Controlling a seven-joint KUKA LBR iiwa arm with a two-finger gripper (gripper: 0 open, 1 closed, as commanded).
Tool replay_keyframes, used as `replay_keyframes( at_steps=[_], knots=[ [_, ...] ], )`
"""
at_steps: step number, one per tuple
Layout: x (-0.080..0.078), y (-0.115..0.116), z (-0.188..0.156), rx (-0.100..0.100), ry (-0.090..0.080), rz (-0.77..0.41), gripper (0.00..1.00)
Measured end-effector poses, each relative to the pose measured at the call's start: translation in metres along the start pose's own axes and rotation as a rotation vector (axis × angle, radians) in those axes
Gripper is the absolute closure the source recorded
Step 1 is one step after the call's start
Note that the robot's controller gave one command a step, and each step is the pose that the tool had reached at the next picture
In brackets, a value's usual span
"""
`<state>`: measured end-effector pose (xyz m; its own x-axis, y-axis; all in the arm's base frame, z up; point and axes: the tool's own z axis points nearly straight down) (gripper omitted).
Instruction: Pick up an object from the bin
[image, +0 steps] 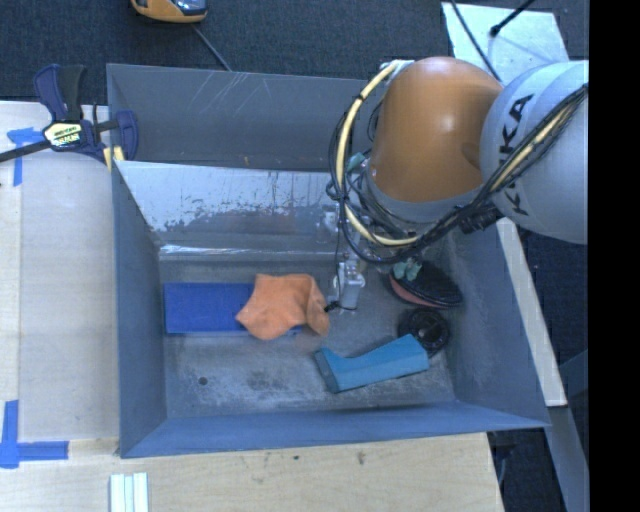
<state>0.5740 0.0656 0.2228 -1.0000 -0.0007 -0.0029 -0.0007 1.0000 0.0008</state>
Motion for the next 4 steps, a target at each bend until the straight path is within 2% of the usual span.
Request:
replay_keyframes(
  at_steps=[1, 2, 3, 4],
  knots=[
    [0.015, 0.044, 0.046, 0.0, -0.004, 0.009, 0.0],
    [0.039, 0.051, 0.078, -0.003, 0.002, 0.032, 0.0],
    [0.009, 0.068, 0.137, -0.001, -0.001, 0.214, 1.0],
    [0.009, 0.068, 0.137, -0.001, -0.001, 0.214, 1.0]
  ],
)
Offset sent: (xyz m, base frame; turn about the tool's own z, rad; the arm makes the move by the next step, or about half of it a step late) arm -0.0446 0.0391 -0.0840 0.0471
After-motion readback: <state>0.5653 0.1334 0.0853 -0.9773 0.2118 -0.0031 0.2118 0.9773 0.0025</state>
